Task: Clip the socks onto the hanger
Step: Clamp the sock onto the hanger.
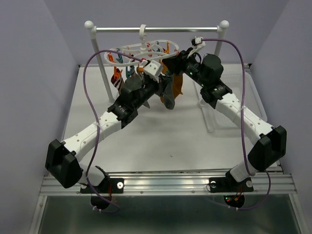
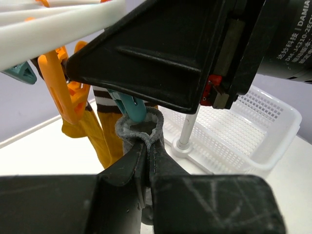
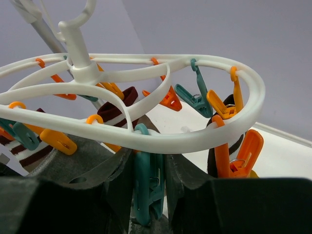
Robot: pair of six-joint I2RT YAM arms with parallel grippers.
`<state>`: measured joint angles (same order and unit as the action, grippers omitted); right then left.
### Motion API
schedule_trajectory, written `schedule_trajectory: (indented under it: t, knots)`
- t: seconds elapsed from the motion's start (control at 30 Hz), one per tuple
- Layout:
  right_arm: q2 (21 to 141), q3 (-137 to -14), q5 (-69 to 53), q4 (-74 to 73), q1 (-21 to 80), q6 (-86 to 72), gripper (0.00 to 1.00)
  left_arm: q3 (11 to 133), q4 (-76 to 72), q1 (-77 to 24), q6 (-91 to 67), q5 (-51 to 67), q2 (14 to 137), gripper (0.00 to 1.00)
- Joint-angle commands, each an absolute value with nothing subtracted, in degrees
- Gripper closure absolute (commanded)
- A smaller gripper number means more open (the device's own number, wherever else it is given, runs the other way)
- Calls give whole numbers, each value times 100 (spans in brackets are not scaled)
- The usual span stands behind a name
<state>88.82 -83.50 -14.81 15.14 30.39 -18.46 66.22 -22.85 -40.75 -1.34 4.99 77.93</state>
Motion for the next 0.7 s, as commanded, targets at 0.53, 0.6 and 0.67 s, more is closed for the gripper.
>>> schedule_trajectory:
  t: [0.53,0.6,0.67]
  knots:
    - [8622,-8288,-1213,1319,3023,-1722,99,7119,-2470,-4043,281,308,7883,100]
    - [8639,-8306,-1161,1257,3023,-1775,99,7180,-2487,-4043,308,308,7945,100]
    - [8657,-8306,-1090,1239,3023,-1810,99,7207,-2522,-4043,343,386,7972,100]
